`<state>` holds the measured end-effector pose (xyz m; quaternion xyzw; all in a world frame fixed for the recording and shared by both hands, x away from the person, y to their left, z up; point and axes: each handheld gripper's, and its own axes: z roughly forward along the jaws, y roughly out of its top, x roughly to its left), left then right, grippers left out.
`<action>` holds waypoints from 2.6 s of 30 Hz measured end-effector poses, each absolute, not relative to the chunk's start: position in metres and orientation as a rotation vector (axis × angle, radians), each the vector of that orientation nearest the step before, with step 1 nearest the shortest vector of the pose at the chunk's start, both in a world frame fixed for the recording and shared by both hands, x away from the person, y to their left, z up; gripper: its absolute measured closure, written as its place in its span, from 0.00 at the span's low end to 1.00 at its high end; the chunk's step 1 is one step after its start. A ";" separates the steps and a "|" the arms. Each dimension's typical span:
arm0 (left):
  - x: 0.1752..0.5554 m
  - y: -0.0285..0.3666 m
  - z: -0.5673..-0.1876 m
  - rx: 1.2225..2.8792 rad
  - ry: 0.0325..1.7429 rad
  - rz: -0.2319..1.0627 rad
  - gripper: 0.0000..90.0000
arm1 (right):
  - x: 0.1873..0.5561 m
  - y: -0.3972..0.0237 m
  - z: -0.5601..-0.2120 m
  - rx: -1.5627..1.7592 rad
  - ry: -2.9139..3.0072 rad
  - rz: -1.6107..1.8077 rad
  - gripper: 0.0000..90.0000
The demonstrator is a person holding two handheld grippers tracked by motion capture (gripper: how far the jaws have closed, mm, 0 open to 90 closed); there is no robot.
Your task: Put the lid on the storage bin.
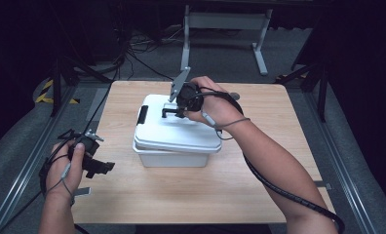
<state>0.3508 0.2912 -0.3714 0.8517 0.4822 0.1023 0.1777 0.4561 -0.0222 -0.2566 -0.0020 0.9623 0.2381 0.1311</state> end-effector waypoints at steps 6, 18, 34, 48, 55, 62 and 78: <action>0.352 0.292 -0.371 2.413 1.364 0.292 0.19 | 0.457 -0.010 -0.264 -0.046 2.815 0.693 0.94; 0.350 0.294 -0.371 2.406 1.367 0.290 0.19 | 0.465 -0.003 -0.276 -0.085 2.833 0.669 0.94; 0.351 0.293 -0.371 2.408 1.370 0.290 0.19 | 0.475 -0.001 -0.289 -0.115 2.838 0.686 0.93; 0.351 0.293 -0.370 2.408 1.366 0.291 0.19 | 0.474 0.000 -0.296 -0.079 2.847 0.703 0.93; 0.351 0.293 -0.370 2.403 1.369 0.289 0.19 | 0.470 -0.009 -0.291 0.062 2.909 0.816 0.70; 0.353 0.292 -0.371 2.412 1.364 0.288 0.19 | 0.463 -0.026 -0.275 0.144 2.861 0.967 0.61; 0.353 0.288 -0.372 2.419 1.371 0.280 0.19 | 0.449 -0.109 -0.250 0.393 2.720 1.081 0.58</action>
